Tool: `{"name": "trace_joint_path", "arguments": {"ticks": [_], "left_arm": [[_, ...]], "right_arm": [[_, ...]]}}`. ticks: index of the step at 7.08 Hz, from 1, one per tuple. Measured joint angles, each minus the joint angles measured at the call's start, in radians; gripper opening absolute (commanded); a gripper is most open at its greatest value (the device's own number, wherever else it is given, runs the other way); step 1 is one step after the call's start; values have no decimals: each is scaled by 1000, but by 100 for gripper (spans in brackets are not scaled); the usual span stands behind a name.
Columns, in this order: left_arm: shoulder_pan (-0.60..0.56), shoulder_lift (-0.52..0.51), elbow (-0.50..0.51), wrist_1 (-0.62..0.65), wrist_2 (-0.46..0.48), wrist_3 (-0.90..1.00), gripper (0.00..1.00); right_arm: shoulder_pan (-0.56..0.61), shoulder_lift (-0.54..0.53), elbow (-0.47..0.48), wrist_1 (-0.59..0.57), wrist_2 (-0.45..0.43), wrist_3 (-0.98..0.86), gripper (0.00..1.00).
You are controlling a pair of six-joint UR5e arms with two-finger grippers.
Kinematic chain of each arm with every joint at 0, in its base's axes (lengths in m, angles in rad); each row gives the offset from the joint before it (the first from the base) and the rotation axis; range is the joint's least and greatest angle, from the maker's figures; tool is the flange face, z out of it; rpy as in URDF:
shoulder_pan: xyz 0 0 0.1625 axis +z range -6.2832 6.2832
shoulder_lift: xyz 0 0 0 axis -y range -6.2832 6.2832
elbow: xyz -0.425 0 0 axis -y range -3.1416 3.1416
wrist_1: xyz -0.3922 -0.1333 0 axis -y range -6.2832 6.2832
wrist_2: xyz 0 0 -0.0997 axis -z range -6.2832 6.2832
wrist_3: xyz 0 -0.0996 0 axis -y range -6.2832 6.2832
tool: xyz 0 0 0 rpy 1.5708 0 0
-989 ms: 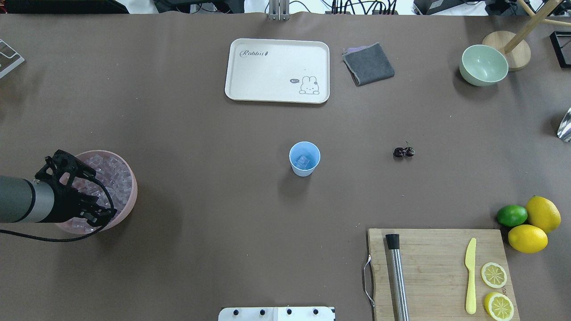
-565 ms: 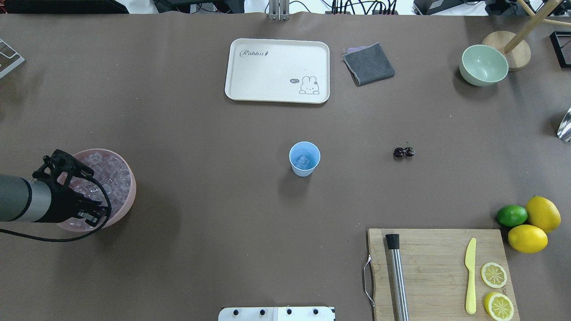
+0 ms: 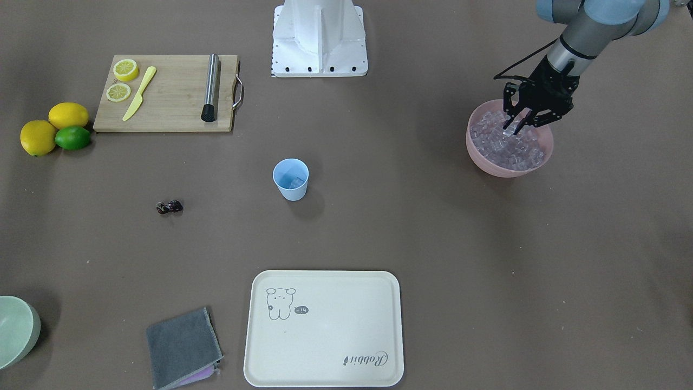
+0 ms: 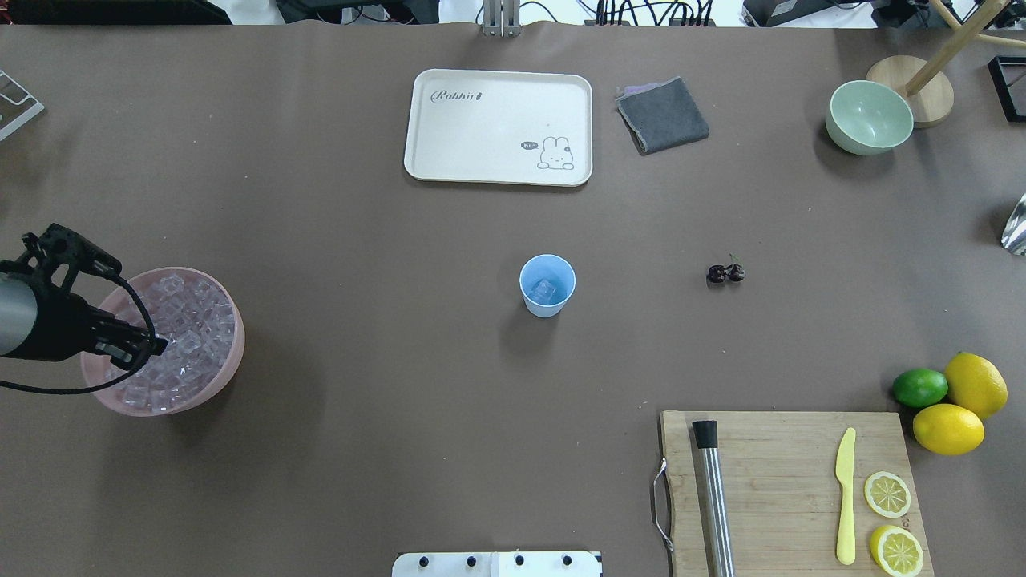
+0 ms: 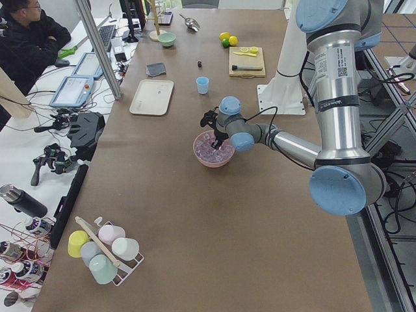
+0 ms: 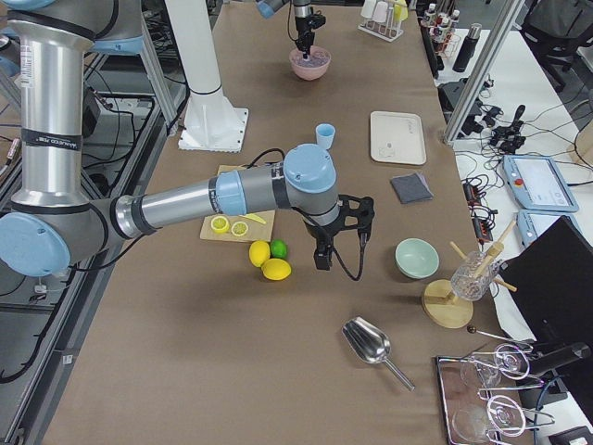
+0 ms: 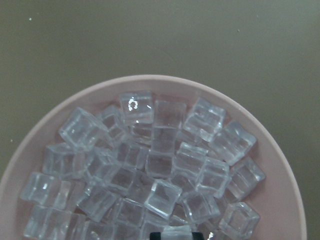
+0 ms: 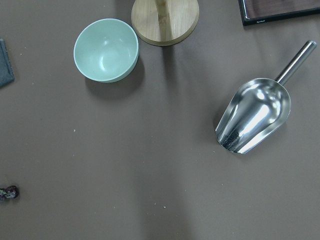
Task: Put ice and cherries in cup
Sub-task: 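Lift the ice cube and carry it with the left gripper over the cup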
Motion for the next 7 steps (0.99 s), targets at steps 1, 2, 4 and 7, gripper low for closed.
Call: {"name": "trace_joint_path", "arguments": {"ticks": [1,2,4,7], "left_arm": [[-53,-28,-1,2,-35,-1,0],[-96,-76,-1,10,-55,-16,0],[-131,-228,4,42,-58,-142,0],[-16,-572,-2,250,120,-460,0]], "right_arm": [[0,1,1,1,3,0,100],[0,2,1,1,4,-1,100],[-3,2,3,1,6,-4,100],[-11,0,1,0,7,-11,100]]}}
